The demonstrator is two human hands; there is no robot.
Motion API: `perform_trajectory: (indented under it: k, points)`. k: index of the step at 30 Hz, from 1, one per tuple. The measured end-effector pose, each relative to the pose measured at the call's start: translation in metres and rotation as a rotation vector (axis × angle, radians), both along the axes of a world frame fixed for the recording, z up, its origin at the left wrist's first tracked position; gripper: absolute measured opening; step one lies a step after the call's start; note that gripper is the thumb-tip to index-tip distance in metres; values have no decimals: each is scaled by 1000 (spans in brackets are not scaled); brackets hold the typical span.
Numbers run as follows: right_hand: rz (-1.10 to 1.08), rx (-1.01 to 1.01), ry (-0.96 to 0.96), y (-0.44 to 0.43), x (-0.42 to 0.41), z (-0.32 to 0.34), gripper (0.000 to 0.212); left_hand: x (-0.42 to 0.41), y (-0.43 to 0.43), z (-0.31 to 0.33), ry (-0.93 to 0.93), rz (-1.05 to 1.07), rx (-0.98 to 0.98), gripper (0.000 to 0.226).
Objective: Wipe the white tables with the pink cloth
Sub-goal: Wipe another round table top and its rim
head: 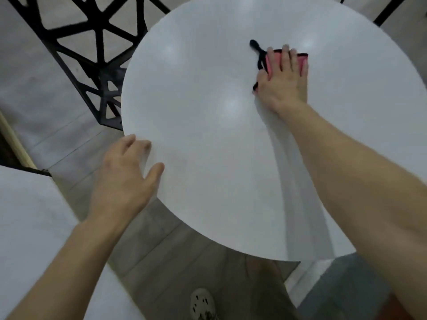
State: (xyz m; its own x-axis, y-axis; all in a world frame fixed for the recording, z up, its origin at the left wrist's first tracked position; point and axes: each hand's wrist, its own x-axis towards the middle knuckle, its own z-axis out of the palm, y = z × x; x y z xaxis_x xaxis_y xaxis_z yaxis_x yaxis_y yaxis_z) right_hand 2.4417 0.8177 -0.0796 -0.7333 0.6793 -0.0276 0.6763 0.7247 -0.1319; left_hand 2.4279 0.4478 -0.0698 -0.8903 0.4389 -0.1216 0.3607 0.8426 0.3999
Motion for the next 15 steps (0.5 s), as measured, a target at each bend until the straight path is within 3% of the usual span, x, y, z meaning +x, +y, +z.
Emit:
perform_trajectory:
  k: [2,5,8,11,15]
  points:
    - [117,28,15,-53,-12,-4,66,10,-7,-6,-27,16,11,60]
    - [533,12,52,-150,11,-14,65,20,-3,-9,-75,26,13,62]
    - [715,-9,42,-167,75,-15,63,19,2,-10,-79,39,12,61]
    - [543,-42,42,-103,142,-11,63,19,2,-11,-81,64,45,59]
    - [-4,-41,-10,-27,188,-5,67,29,-2,-6,-94,41,36,62]
